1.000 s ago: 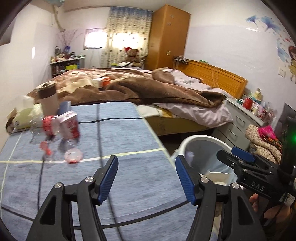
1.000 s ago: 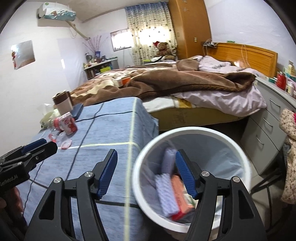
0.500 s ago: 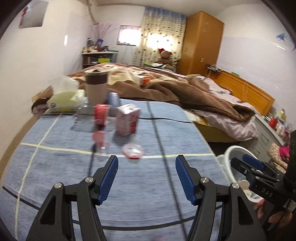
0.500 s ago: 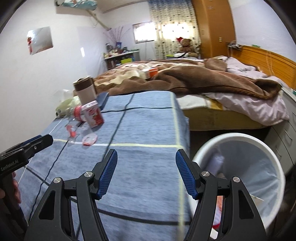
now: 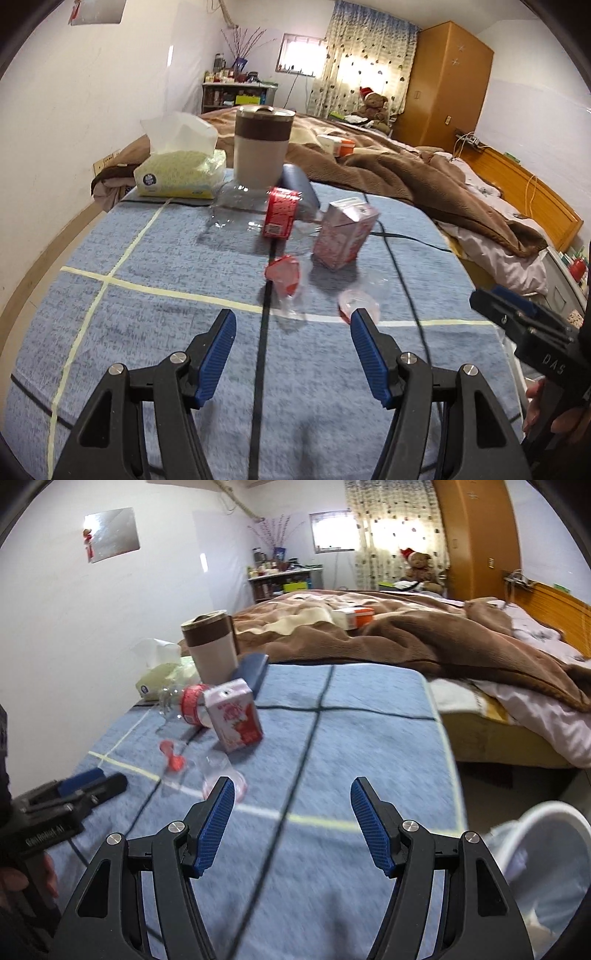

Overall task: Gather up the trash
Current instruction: 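Move both tools back toward the remaining trash on the bed, then grasp the clear plastic cup with the left tool while the right tool grasps the pink juice carton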

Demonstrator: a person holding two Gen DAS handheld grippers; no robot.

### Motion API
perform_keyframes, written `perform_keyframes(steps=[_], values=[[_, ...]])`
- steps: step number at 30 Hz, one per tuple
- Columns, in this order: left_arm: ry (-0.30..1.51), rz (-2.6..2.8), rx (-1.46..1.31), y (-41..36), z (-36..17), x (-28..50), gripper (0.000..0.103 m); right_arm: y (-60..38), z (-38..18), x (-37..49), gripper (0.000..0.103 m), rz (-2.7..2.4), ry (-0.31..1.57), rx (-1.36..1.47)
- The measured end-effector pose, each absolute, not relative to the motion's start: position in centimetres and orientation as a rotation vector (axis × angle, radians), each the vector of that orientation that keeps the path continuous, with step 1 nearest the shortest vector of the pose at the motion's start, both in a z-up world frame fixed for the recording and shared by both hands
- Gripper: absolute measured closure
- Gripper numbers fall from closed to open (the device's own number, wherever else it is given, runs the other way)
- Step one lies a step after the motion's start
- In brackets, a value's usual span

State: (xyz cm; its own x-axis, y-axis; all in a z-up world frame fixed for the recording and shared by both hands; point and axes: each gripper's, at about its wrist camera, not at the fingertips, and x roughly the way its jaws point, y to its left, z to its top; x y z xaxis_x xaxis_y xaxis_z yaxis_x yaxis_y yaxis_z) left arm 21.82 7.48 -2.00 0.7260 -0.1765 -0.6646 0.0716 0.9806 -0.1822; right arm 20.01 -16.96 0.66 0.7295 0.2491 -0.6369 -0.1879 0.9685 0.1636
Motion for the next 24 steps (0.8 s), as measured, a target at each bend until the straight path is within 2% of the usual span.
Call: perform_keyframes(steps=[9,12,24], values=[[0.812,-0.14,-0.141,7.8,-4.2,26.0,0.036,-13.9,0.3,25.4,0.035,0.358,0.716,0.05],[0.834,-0.136,-0.148,8.0,-4.7,27.1,0.036,-13.3,-0.1,26.7,0.031,0.397,0.727,0.055],[0.889,-0.09,-0.148,8.7,-6.4,29.8,0.036,-10.6,-1.3,29.9,0.031,0.478,0.78,0.018]])
